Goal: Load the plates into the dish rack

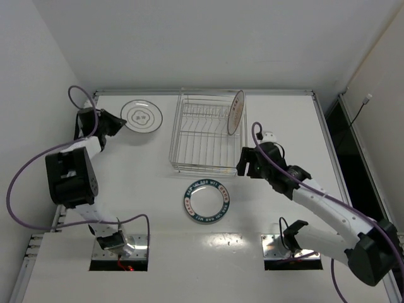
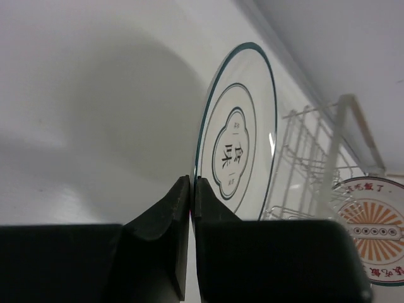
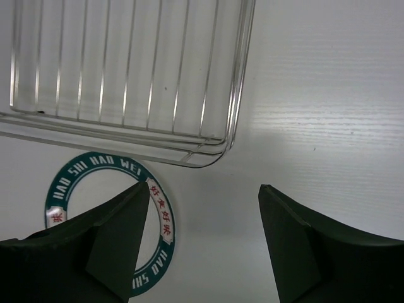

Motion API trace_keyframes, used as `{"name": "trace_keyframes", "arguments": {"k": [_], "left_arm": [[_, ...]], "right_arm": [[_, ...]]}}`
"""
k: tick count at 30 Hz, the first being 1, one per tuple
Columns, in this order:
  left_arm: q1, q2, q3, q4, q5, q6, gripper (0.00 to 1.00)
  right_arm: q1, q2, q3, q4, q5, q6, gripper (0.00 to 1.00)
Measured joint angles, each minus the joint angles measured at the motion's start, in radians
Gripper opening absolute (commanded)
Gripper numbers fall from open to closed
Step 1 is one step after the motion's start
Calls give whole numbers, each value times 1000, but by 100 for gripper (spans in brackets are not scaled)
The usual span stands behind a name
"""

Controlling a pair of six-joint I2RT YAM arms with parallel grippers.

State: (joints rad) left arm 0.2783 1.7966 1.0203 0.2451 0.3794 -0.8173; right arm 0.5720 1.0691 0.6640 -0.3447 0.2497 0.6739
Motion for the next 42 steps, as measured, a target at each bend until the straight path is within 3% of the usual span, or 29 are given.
{"name": "trace_keyframes", "arguments": {"k": [4, 8, 15, 19, 23, 34, 38, 42], "left_arm": [[1, -185, -32, 59, -24, 52, 0], [2, -295, -110, 256, 51, 31, 0], [-2, -218, -158, 671, 317, -182, 0], [-32, -154, -158, 862, 412, -325, 0], [-127, -143, -158, 912, 468, -353, 0], [-371, -169, -150, 890, 548, -311, 0], [-418, -181, -132, 890, 565, -307, 0], [-453, -183, -129, 889, 579, -302, 0]], "right_arm": [[0, -79, 0, 12, -46, -3, 68], [0, -138, -19, 74, -156, -4, 68], [-3, -262, -50, 282, -371, 38, 77], [-6, -249, -8, 396, -421, 40, 81], [-8, -161, 53, 484, -442, 21, 89], [-108, 106, 201, 578, -520, 3, 89], [-163, 145, 203, 597, -565, 14, 67], [-200, 171, 203, 608, -616, 43, 26]]}}
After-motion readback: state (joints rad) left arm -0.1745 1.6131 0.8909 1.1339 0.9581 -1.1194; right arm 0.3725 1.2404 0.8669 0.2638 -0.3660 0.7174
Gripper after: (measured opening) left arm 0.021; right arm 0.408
